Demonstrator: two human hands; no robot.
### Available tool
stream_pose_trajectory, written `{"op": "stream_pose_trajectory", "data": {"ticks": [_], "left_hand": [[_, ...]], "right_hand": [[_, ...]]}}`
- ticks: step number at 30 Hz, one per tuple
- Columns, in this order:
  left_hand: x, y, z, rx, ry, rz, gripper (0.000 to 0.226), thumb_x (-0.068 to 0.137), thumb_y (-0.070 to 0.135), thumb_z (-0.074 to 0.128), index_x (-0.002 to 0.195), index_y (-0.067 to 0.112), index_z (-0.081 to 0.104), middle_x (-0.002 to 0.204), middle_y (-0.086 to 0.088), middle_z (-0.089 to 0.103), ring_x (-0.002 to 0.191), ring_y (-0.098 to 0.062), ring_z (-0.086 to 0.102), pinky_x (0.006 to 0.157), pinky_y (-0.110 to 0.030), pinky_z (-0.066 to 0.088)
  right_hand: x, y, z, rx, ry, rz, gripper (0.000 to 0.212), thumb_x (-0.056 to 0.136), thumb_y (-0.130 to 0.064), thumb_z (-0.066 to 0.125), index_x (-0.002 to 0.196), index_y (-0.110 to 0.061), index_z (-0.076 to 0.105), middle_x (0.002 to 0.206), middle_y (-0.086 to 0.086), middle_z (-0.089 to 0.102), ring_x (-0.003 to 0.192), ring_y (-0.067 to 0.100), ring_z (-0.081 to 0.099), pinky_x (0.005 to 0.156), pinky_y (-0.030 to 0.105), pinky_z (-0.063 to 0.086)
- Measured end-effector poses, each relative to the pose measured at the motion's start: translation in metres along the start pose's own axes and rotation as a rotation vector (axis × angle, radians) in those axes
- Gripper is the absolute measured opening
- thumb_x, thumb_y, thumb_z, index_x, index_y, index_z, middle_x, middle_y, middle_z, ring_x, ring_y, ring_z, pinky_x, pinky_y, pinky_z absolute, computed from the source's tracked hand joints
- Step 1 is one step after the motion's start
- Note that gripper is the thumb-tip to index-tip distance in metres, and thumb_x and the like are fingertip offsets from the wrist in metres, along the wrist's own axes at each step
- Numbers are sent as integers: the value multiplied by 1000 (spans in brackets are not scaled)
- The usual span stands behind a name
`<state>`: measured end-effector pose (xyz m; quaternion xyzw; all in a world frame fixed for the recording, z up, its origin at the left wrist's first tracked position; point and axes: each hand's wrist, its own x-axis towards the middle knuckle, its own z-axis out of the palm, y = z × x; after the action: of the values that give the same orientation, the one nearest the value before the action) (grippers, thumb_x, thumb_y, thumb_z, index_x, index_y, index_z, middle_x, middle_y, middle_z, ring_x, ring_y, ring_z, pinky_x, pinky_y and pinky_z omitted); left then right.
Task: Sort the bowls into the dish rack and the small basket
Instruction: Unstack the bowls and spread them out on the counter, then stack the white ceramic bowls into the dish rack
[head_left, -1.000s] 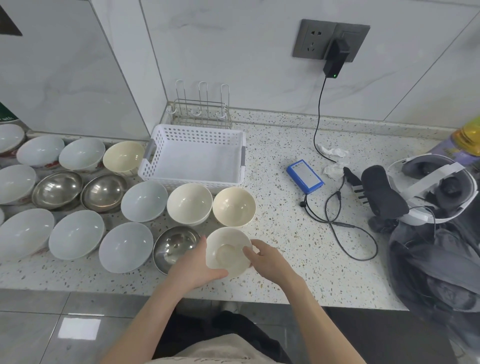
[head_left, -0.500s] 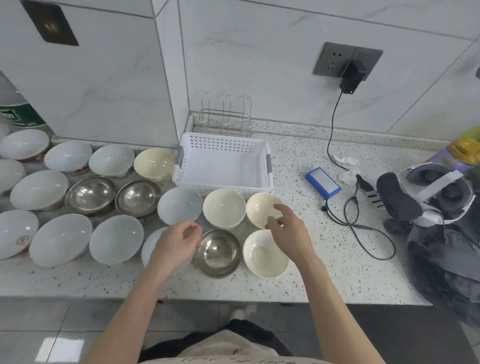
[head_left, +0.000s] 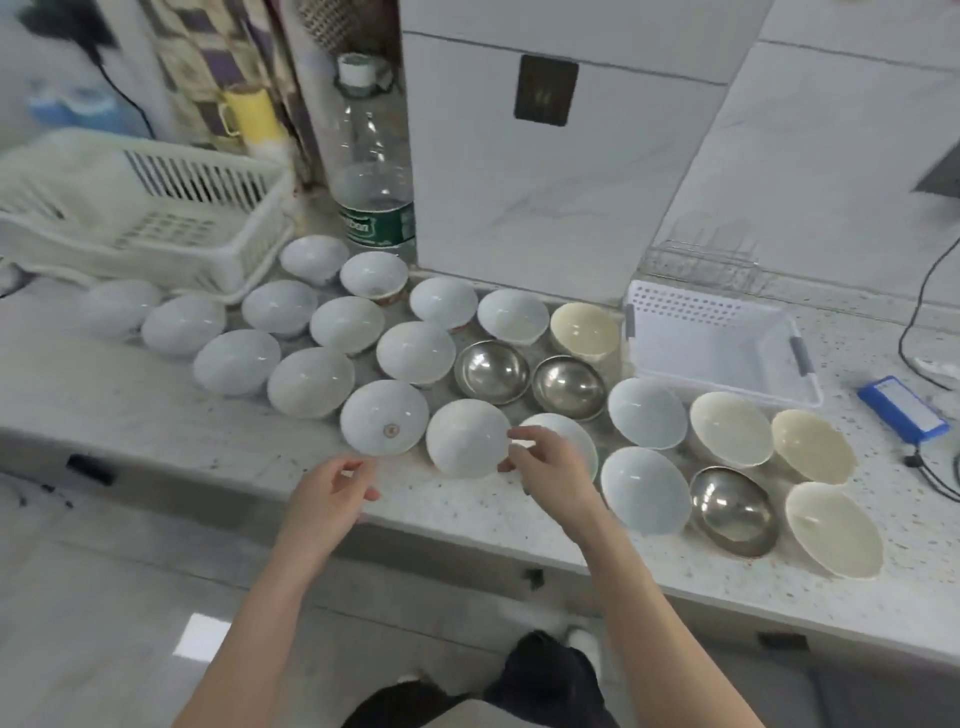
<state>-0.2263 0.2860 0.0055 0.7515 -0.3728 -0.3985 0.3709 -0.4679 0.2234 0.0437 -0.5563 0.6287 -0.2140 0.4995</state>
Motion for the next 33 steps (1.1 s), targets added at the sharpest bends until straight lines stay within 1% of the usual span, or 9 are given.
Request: {"op": "stream_pose_trajectory", "data": {"ticks": [3, 5, 9, 17, 20, 23, 27, 31, 33], "left_hand": [[6, -26, -44, -81, 74, -57, 7, 97, 22, 60, 96, 18, 65, 77, 0, 72, 55, -13, 60, 57, -27, 50], [8, -42, -66, -136, 96, -111, 8, 98, 24, 59, 100, 19, 65, 84, -1, 73, 59, -13, 60, 52, -22, 44], [22, -60, -97, -280, 112, -229, 9, 97, 27, 59, 103, 24, 66, 91, 2, 74, 63, -14, 61, 56, -27, 42], [101, -74, -186, -315, 166, -272, 8, 97, 28, 60, 101, 27, 67, 88, 7, 75, 52, -2, 62, 53, -23, 42], [145, -75, -229, -293, 202, -290, 13, 98, 26, 57, 108, 24, 65, 92, 5, 74, 66, -14, 62, 57, -26, 42], [185, -71, -267, -259, 214, -316, 17, 100, 26, 53, 115, 23, 60, 96, 4, 72, 73, -19, 61, 61, -30, 43], [228, -66, -304, -255, 212, -341, 30, 100, 29, 52, 129, 21, 51, 99, 2, 72, 74, -20, 61, 62, -31, 44], [265, -65, -328, -309, 164, -413, 47, 100, 34, 51, 144, 21, 37, 101, 1, 72, 75, -20, 61, 59, -30, 42], [282, -65, -337, -356, 127, -469, 55, 100, 34, 51, 148, 20, 29, 100, -1, 72, 74, -19, 60, 55, -29, 40]], "right_hand": [[-1, -24, 45, 44, -47, 1, 27, 95, -19, 50, 119, -22, 61, 77, -11, 73, 48, 1, 49, 48, 14, 43], [-1, -37, 74, 93, -105, 22, 25, 95, -17, 52, 117, -17, 63, 73, -9, 73, 45, 1, 47, 46, 13, 40], [9, -60, 124, 145, -195, 78, 23, 94, -14, 51, 113, -15, 65, 72, -4, 74, 45, 3, 46, 42, 11, 35], [71, -124, 243, 270, -348, 209, 20, 94, -16, 51, 110, -17, 63, 72, -4, 74, 47, 7, 45, 44, 17, 31], [99, -154, 299, 465, -403, 326, 20, 93, -16, 51, 111, -20, 58, 73, -2, 75, 47, 8, 43, 42, 18, 27], [116, -190, 351, 592, -438, 466, 22, 91, -15, 53, 113, -21, 55, 76, -2, 76, 48, 8, 43, 41, 18, 26], [132, -226, 396, 695, -493, 613, 24, 92, -17, 55, 116, -11, 56, 86, 2, 73, 47, 9, 43, 38, 18, 25], [147, -243, 419, 843, -433, 726, 7, 89, -10, 54, 94, -7, 58, 95, 6, 69, 48, 10, 43, 36, 18, 24], [152, -247, 425, 889, -375, 753, 4, 88, -8, 53, 89, -8, 57, 99, 7, 67, 48, 11, 43, 36, 18, 24]]}}
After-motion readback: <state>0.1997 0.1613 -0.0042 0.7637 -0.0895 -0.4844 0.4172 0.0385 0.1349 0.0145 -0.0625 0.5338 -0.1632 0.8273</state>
